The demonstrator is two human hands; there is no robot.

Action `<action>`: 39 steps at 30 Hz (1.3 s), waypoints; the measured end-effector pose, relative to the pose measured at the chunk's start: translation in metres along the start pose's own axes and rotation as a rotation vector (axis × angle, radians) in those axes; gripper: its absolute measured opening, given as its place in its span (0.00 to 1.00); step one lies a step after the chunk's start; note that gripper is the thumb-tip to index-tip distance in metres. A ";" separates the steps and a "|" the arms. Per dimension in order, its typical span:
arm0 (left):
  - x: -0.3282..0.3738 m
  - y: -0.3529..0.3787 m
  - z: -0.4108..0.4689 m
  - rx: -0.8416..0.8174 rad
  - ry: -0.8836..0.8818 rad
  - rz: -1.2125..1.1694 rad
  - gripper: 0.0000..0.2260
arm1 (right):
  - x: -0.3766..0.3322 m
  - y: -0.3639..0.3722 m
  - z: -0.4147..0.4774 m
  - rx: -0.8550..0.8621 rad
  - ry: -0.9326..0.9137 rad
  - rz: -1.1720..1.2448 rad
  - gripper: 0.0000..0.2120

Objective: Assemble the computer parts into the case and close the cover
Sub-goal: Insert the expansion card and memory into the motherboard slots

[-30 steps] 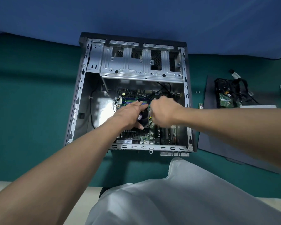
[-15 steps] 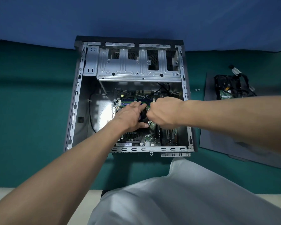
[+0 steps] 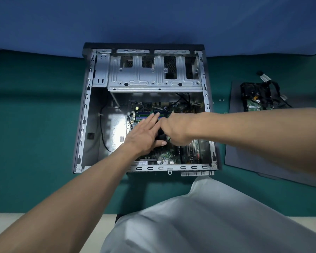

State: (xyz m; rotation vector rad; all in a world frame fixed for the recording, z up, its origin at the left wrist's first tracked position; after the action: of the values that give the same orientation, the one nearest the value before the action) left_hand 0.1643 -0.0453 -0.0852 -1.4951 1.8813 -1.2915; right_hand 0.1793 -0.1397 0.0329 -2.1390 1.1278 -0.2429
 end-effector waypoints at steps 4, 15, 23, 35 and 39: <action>-0.011 0.010 0.001 -0.036 0.028 0.068 0.37 | 0.008 -0.004 -0.005 0.150 -0.191 -0.330 0.04; -0.006 0.010 0.005 -0.163 0.036 0.063 0.36 | 0.021 0.013 0.012 0.000 0.302 0.529 0.04; -0.007 0.009 0.007 -0.199 0.031 0.047 0.36 | 0.007 0.004 -0.001 0.132 -0.267 -0.526 0.07; -0.008 0.011 0.006 -0.209 0.036 0.040 0.37 | 0.021 0.011 0.016 -0.155 0.300 0.606 0.03; -0.008 0.009 0.005 -0.213 0.027 0.067 0.35 | -0.016 0.004 0.003 0.126 -0.187 -0.468 0.11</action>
State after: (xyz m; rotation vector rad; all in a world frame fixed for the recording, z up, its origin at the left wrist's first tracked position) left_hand 0.1657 -0.0396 -0.0971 -1.5079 2.1238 -1.1163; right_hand 0.1689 -0.1273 0.0307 -2.2325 0.4828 -0.3080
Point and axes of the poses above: each hand's wrist, its own z-axis towards the middle knuckle, its own y-axis out of the palm, x = y × z, the point moved 4 cm from there along z, towards the middle knuckle, and after that the axes turned 6 degrees about z, right-handed, at the moved point
